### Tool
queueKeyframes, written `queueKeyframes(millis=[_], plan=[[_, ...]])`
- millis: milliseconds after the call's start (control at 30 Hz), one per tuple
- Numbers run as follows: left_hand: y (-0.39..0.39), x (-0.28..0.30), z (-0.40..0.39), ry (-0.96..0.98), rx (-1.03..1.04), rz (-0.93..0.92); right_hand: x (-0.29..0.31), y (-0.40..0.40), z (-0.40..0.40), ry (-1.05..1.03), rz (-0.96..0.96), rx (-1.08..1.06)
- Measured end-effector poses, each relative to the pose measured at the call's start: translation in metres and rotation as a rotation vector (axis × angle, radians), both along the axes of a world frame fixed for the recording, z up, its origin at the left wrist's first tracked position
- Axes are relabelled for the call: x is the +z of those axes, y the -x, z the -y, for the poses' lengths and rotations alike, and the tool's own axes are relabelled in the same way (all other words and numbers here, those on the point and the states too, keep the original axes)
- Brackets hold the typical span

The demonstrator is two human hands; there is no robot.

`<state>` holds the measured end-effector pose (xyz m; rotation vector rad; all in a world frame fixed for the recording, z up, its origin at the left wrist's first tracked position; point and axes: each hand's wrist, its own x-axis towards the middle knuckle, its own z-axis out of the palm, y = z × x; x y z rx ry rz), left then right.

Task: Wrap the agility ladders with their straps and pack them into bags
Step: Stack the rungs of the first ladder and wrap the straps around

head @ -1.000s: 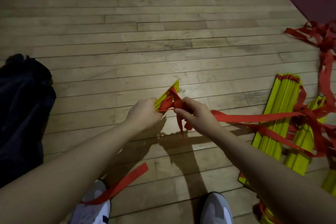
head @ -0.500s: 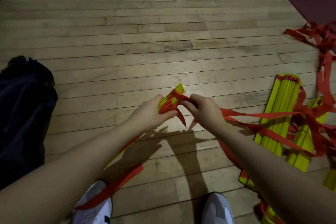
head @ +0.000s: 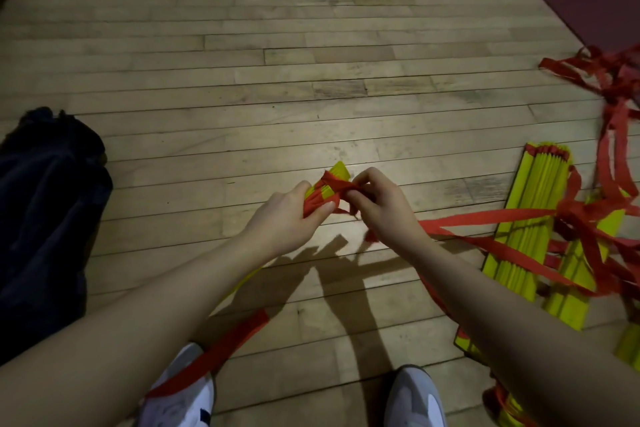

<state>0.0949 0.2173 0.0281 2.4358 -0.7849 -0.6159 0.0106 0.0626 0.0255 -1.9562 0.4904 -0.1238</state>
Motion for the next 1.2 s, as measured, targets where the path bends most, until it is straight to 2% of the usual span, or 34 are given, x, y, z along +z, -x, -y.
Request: queueKeyframes(millis=[100, 300, 467, 600, 667, 900, 1067, 1200], plan=[[0.003, 0.004, 0.000, 0.012, 0.000, 0.027, 0.000, 0.002, 0.001, -0.034, -0.002, -0.007], [0.011, 0.006, 0.001, -0.007, 0.008, 0.158, -0.003, 0.006, -0.005, -0.257, -0.061, -0.063], [0.016, 0.007, 0.000, -0.041, -0.062, 0.272, -0.005, 0.002, -0.015, -0.305, -0.167, -0.171], [0.015, 0.007, 0.001, 0.050, -0.041, 0.064, -0.003, 0.003, -0.022, -0.447, -0.168, -0.229], [0.014, 0.007, 0.004, 0.033, -0.026, -0.011, 0.000, 0.003, -0.024, -0.518, -0.166, -0.245], [0.022, -0.005, 0.010, -0.104, -0.006, 0.151, 0.004, -0.002, -0.022, -0.550, -0.161, -0.213], [0.019, -0.006, 0.010, -0.123, -0.059, 0.031, 0.000, -0.001, -0.022, -0.688, -0.144, -0.146], [0.013, -0.004, 0.006, -0.120, -0.116, -0.070, -0.004, 0.001, -0.019, -0.531, -0.149, -0.108]])
